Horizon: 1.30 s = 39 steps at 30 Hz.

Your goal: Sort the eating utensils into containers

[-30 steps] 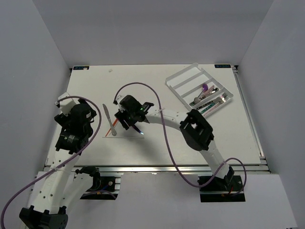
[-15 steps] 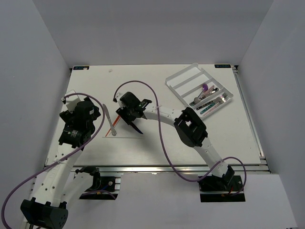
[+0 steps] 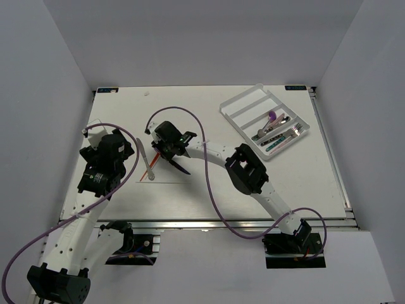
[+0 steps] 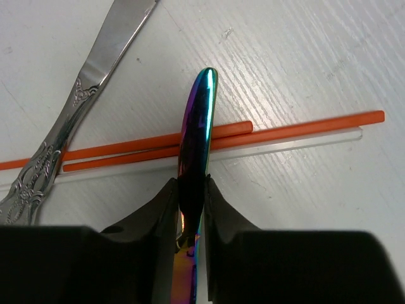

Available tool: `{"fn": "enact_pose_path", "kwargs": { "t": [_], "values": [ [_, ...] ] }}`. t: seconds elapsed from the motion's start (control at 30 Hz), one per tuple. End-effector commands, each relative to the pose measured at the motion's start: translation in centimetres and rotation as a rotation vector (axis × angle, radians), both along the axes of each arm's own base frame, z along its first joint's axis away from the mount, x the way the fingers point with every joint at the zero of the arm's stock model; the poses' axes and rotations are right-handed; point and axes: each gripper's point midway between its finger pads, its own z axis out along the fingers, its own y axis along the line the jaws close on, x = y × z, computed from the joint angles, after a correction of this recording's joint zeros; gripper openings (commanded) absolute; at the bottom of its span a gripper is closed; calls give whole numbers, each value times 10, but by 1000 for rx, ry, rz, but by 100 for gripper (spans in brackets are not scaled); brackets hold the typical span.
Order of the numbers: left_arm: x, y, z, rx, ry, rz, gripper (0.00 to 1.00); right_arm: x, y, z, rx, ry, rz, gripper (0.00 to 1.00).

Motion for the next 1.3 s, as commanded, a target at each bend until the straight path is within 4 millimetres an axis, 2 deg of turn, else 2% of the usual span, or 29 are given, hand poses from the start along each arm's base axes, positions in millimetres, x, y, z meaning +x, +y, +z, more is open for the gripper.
{"fn": "enact_pose_path", "kwargs": {
  "t": [0.0,0.1,0.2,0.23,0.3,0.33,0.4,0.43,0.5,0.53,0.6,0.63,0.67,0.7,0.73,0.77,0.8,0.87,0.9,0.93,0.97,1.03,1.07,1.13,1.17,1.23,1.27],
  "values": [
    [1,0,5,-7,-27,-8,98,-4,-13,-25,-63,43,-18,19],
    [1,-1,5,-7,-26,-11,98,-6,-16,-19,-54,43,-26,12],
    [1,0,5,-7,-27,-11,98,-10,-13,7,18,42,-28,4],
    [1,-1,6,-9,-30,-12,98,-10,-12,28,65,22,-30,2],
    [1,-1,7,-9,-32,-12,98,-8,-11,52,128,8,-52,0],
    [1,-1,6,-10,-33,-14,98,-7,-11,76,200,-1,-44,0],
    [1,-1,6,-9,-32,-14,98,-1,-15,99,279,1,-65,0],
    [0,-1,6,-9,-31,-14,98,9,-24,123,344,7,-106,0],
    [0,-1,7,-10,-33,-12,98,19,-32,136,412,24,-134,0],
    [0,-1,6,-10,-33,-13,98,34,-46,153,452,16,-166,0],
    [0,-1,7,-9,-35,-13,98,44,-61,165,497,45,-208,0],
    [0,0,8,-10,-40,-13,98,65,-84,179,520,24,-274,0],
    [0,0,8,-9,-38,-13,98,77,-97,184,543,30,-353,0],
    [0,-1,7,-10,-37,-14,98,100,-126,184,527,-1,-500,0],
    [0,-1,7,-10,-37,-14,98,132,-168,186,531,-16,-654,0],
    [0,-1,7,-11,-36,-17,98,175,-243,176,567,4,-965,0],
    [0,-1,7,-11,-36,-17,98,176,-244,176,568,4,-968,0],
    [1,-2,7,-10,-33,-19,98,202,-297,169,614,-20,-1215,0],
    [0,-2,6,-9,-32,-19,98,213,-336,162,608,-36,-1346,0],
    [1,-2,7,-9,-32,-19,98,219,-355,160,625,-48,-1422,0],
    [0,-1,6,-8,-30,-18,98,229,-386,157,665,-66,-1535,0],
    [1,-2,4,-8,-27,-19,98,235,-412,156,701,-97,-1643,0],
    [2,-2,5,-7,-28,-20,98,239,-435,154,722,-145,-1741,0],
    [3,-3,2,-7,-14,-24,98,246,-450,157,754,-183,-1791,0],
    [4,-3,0,-6,-7,-27,98,250,-457,150,745,-202,-1817,0],
    [5,-4,-2,-4,4,-28,98,257,-468,151,755,-245,-1853,0],
    [6,-5,-2,-4,4,-30,98,262,-470,141,740,-248,-1857,0]
  ]
}}
